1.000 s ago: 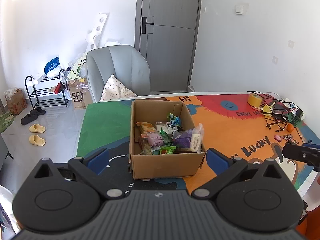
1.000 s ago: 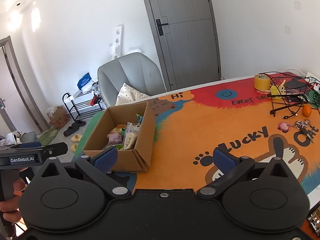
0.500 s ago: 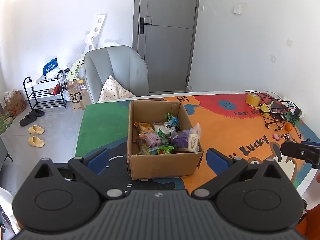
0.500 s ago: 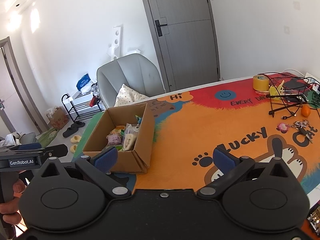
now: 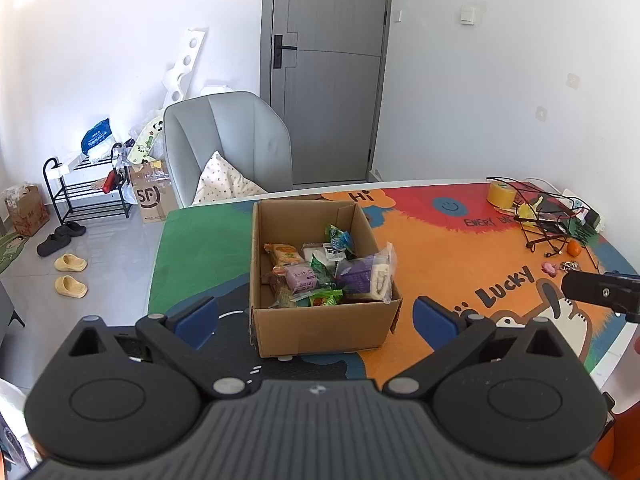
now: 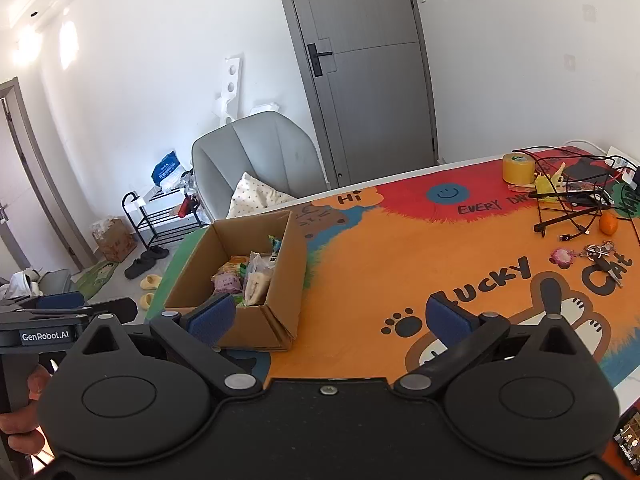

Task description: Organize snacks

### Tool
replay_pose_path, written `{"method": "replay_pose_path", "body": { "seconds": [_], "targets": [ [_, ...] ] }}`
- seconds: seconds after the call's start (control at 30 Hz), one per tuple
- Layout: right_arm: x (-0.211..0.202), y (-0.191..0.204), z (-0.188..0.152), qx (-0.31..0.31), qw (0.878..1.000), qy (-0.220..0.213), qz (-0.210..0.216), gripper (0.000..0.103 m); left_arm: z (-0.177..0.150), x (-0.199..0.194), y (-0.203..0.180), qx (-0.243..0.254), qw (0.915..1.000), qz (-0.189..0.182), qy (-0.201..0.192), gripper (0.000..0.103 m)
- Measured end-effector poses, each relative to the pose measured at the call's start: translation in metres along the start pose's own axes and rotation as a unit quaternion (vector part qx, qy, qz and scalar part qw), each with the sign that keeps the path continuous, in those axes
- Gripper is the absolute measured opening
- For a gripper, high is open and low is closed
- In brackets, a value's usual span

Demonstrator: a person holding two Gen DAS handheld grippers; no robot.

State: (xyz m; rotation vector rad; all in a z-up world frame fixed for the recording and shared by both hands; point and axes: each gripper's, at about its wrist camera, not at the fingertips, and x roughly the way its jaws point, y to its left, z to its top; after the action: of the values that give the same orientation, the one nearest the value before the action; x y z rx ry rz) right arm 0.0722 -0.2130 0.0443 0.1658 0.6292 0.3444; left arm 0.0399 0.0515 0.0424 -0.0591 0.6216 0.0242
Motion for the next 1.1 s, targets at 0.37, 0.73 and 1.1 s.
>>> {"method": "replay_pose_path", "body": {
  "seconds": [0.37, 0.73, 1.1],
  "targets": [
    [0.0013, 0.0005, -0.0006, 0.0, 1.0, 0.001, -0.001, 0.103, -0.0001, -0.0012, 0.0011, 0.0, 1.0, 0.0, -0.002, 0.102],
    [0.0012, 0.0002, -0.0007, 0.002, 1.0, 0.003, 0.0, 0.103, -0.0011, -0.0003, 0.0017, -0.001, 1.0, 0.0, -0.001, 0.102],
    [0.001, 0.0003, 0.0, 0.001, 1.0, 0.005, 0.003, 0.103, -0.002, 0.0017, 0.0002, -0.001, 1.0, -0.004, 0.002, 0.102]
  ]
}}
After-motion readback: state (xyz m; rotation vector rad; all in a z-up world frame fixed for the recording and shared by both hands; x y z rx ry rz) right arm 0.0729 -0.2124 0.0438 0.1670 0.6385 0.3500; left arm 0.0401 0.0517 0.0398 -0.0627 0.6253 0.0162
